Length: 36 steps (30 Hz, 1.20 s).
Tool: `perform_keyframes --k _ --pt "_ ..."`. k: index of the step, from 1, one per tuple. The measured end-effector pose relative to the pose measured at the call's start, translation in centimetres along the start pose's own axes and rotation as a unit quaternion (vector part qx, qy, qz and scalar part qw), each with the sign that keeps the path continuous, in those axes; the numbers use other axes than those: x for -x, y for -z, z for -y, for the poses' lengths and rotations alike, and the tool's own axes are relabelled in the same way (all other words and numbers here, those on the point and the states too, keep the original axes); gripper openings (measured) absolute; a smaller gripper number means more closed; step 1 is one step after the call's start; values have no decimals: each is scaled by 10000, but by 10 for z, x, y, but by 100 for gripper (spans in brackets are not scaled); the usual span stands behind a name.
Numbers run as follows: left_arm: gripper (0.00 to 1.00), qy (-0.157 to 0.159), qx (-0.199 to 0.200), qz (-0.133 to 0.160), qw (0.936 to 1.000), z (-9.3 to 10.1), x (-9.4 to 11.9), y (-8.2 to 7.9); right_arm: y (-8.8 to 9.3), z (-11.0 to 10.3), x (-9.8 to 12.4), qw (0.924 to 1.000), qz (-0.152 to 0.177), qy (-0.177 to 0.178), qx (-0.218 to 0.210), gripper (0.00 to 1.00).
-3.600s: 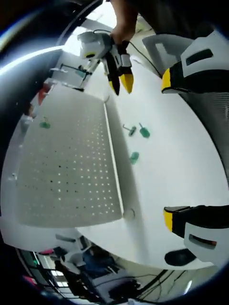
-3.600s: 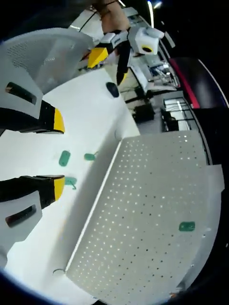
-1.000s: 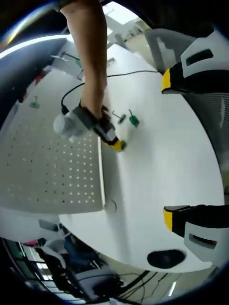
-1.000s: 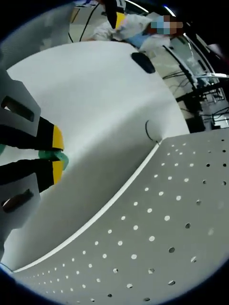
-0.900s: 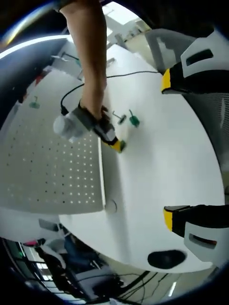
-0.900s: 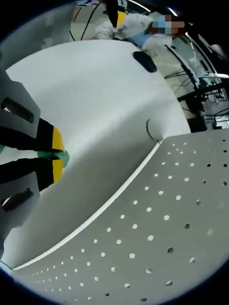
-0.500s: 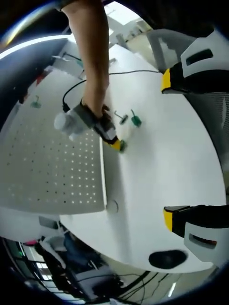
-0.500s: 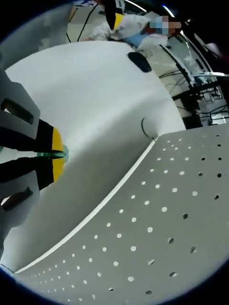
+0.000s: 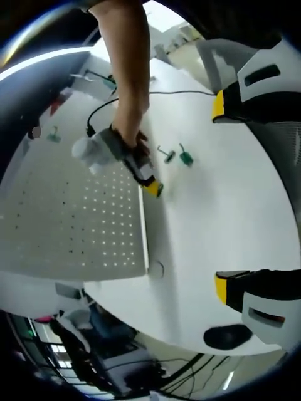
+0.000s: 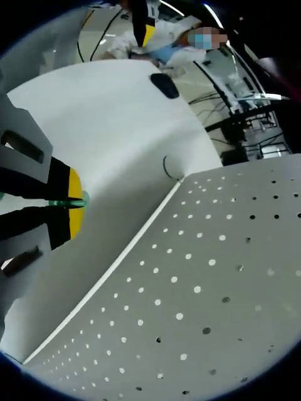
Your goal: Insert the hook assembly into the mounting plate slot until the hook locks in place.
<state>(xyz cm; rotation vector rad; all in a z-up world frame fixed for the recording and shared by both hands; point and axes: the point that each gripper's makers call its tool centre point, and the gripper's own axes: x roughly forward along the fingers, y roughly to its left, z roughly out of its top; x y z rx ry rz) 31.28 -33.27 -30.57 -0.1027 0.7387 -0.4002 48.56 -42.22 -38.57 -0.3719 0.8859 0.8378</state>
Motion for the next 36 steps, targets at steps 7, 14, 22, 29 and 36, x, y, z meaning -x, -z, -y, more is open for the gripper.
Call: perform_keyframes --k 7,14,22,29,36 --pt "98 -12 -20 99 9999 0 4 -9 -15 -2 20 9992 368 5 -179 0" --pt "97 -18 23 234 9997 -2 11 -21 -36 -17 50 9953 914 -95 -305 0" --pt "95 -44 9 418 9991 -3 18 -39 -52 -35 84 9881 1471 -176 -407 0" --pt "92 -22 101 550 9984 0 20 -47 -67 -59 119 9757 2070 -373 -612 0" --pt "92 -1 56 624 9980 5 23 -54 -76 -91 147 9600 2583 -665 -856 0"
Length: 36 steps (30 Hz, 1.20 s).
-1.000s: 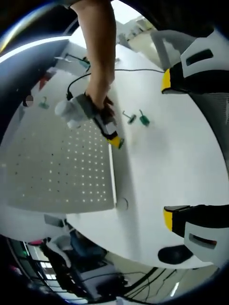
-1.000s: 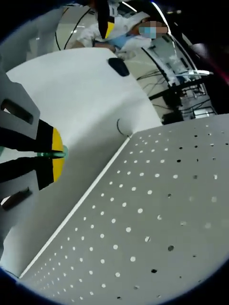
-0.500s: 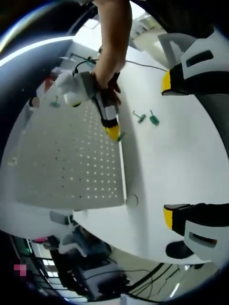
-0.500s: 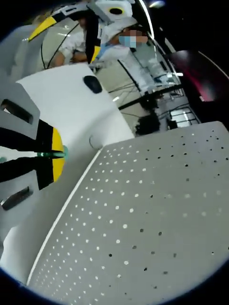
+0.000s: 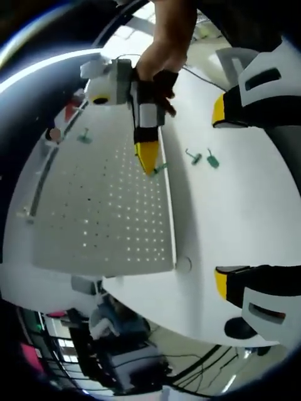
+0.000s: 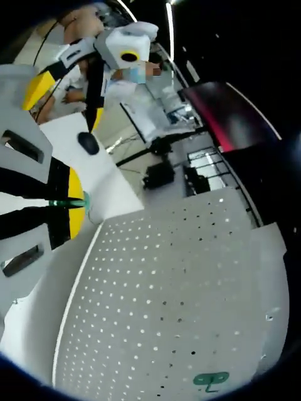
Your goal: Insert the hook assembly into the mounting plate slot until the hook locks in place.
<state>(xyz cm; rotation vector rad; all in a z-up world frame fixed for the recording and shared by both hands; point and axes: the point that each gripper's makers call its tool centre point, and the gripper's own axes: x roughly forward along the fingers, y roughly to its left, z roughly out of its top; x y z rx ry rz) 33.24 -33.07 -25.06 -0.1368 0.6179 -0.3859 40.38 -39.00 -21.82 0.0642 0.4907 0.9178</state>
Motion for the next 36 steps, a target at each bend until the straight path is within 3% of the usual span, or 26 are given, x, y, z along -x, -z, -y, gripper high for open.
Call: perform_keyframes --k 5,12,36 --pt "89 110 63 109 9999 6 -2 -9 -8 -19 8 9989 348 -128 -286 0" --pt "82 267 134 236 9993 15 -3 -18 -9 -36 16 9965 579 -233 -555 0" --pt "35 546 197 605 9965 24 5 -37 -20 -74 23 9914 1048 -593 -522 0"
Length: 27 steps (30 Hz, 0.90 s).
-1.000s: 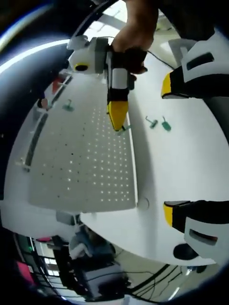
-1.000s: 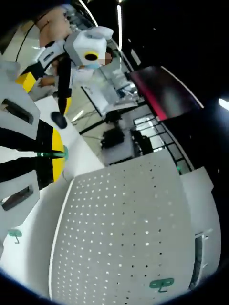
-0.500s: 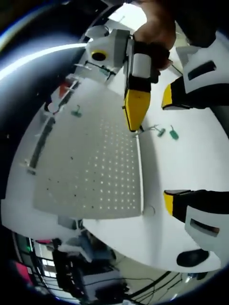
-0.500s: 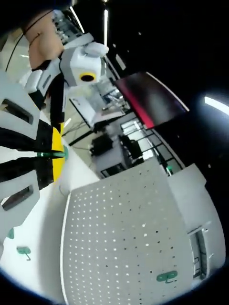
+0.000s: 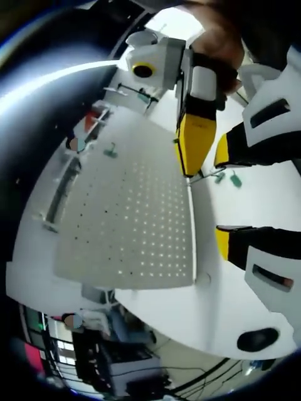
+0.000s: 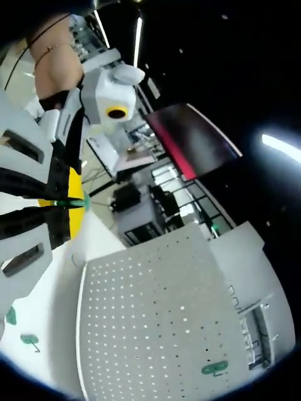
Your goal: Insert the hook assembly into the mounting plate slot until the hook locks in place.
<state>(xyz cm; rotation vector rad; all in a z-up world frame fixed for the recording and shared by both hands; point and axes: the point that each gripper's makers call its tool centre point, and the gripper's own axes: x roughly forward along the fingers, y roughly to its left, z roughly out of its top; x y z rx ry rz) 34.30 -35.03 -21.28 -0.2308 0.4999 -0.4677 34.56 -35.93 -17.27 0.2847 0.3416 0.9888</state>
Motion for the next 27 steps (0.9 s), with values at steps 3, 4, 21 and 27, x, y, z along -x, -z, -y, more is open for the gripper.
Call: perform_keyframes --k 3,4,21,27 --pt "32 44 75 68 9999 3 1 -1 -2 -3 -1 10000 44 -38 39 0" --pt "31 62 97 69 9999 4 1 -1 -2 -4 0 10000 65 -20 54 0" --pt "11 371 -68 134 9992 17 1 -5 -2 -14 -2 9994 146 -165 274 0" --pt "6 417 -63 206 9989 18 0 -6 -3 -14 -4 9994 185 -156 267 0"
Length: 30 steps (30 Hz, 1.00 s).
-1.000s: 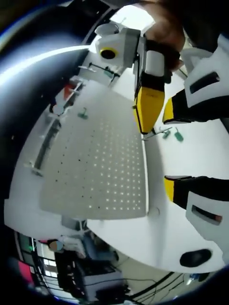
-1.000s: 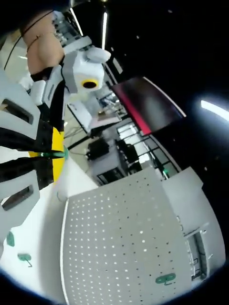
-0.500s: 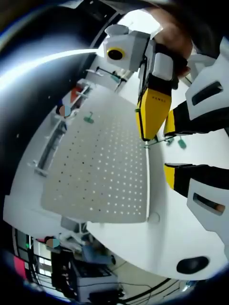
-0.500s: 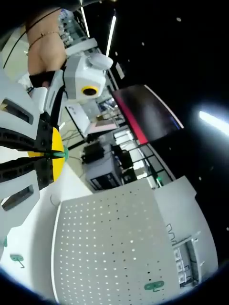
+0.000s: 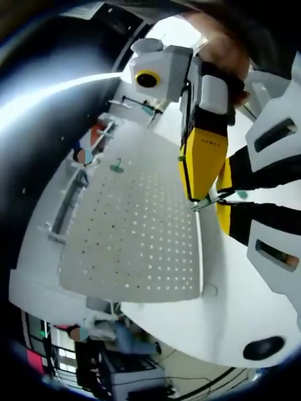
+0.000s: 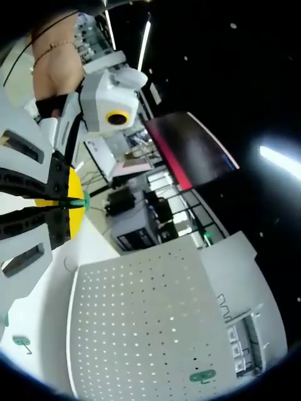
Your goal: Insert the hook assembly into the mounting plate slot until the hook locks in place.
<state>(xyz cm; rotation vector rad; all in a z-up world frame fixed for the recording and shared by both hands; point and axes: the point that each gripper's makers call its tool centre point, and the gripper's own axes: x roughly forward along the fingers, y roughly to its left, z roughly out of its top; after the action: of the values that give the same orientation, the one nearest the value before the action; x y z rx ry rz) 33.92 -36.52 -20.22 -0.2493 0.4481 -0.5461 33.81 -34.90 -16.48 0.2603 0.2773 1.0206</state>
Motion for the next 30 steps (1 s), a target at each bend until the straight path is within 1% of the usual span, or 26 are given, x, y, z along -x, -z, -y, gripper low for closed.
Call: perform_keyframes --k 7,11,13,17,23,24,25,27,30 --pt "4 37 237 114 9996 -1 0 3 2 0 1 10000 -40 17 69 0" --pt "2 140 649 325 9973 1 1 -1 0 -1 4 9998 -50 34 208 0" --pt "1 204 770 335 9963 1 0 -1 -1 -2 4 9997 -65 40 239 0" --pt "1 112 630 332 9974 1 0 -2 -1 -2 3 9997 -153 55 201 0" --pt "1 43 671 346 9971 -2 1 -3 0 -3 1 9994 -315 36 156 1" --pt "1 -46 570 344 9978 -4 2 -4 0 -3 0 9993 -350 24 130 1" --pt "1 -57 547 339 9979 -4 2 -4 0 -3 0 9993 -369 15 96 2" --pt "1 -82 534 377 9978 -4 2 -7 -3 -5 2 9994 -333 -11 74 5" --pt "1 -262 425 428 9978 -11 6 -10 -10 -6 7 9996 -289 -47 8 5"
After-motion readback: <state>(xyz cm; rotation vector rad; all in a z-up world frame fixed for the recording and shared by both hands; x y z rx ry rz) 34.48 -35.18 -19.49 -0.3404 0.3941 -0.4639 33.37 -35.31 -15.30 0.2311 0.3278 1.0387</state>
